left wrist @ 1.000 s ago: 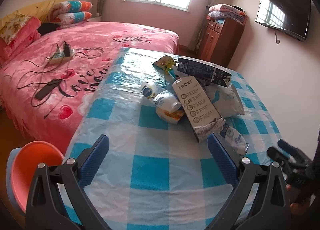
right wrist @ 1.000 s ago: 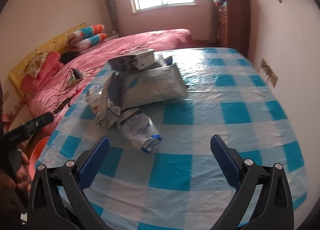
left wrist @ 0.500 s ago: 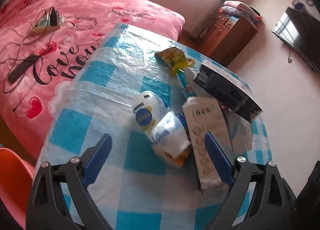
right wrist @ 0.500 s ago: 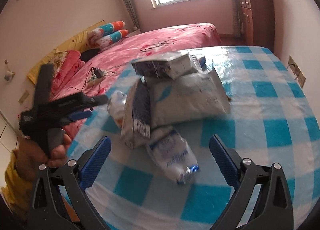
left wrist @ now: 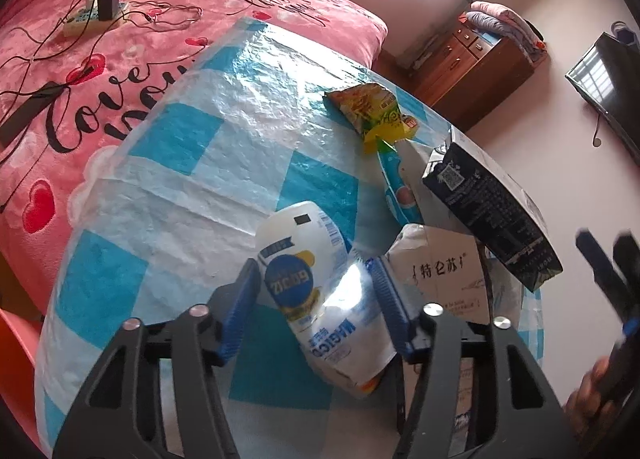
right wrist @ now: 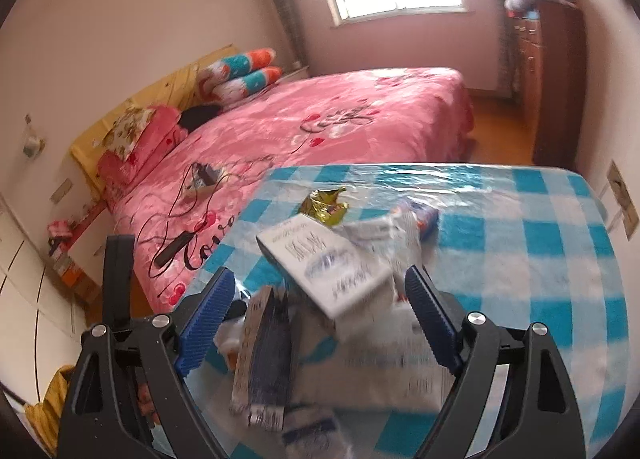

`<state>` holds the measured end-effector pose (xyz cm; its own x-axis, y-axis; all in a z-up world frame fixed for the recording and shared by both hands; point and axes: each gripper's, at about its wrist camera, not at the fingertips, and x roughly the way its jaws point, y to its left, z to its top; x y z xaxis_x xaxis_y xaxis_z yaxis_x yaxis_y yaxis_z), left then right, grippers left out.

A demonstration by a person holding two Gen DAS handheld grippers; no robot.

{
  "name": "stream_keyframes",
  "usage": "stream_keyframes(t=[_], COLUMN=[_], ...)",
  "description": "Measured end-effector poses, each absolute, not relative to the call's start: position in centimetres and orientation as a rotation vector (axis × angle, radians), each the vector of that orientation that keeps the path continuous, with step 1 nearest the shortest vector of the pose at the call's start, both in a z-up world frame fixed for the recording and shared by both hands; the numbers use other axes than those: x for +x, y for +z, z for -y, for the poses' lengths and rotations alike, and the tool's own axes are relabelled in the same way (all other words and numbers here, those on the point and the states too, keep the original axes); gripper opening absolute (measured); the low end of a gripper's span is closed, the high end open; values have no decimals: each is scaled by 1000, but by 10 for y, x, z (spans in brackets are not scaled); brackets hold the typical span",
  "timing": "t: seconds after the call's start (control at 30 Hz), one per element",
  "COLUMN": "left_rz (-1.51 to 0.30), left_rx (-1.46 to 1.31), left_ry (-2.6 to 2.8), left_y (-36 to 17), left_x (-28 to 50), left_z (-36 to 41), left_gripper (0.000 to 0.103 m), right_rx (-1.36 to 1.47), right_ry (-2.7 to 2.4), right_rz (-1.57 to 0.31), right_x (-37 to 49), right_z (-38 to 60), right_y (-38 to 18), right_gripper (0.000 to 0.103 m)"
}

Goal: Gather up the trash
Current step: 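Grasp the white milk carton with the left gripper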

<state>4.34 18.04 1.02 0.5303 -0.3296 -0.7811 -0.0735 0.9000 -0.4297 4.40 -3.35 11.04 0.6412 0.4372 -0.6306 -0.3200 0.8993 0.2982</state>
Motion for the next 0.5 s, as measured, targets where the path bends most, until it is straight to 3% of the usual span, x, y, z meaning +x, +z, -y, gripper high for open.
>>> stream_keyframes(t=[0.2,0.4,0.5], left_rz=[-1003,-989,-977], left_rx=[-461,-485,-491], left_ry=[-166,-199,-212], left_y=[8,7,7], left_x=[46,45,43], left_z=[-181,-182,-183], left_gripper=[40,32,31], right_rx=[152,95,54], right_ry=[503,535,512], right_rz=[-863,-901,-901], right_x=[86,84,78], right_z=[24,9,4], right_y=[92,74,70], right_gripper=[92,91,74])
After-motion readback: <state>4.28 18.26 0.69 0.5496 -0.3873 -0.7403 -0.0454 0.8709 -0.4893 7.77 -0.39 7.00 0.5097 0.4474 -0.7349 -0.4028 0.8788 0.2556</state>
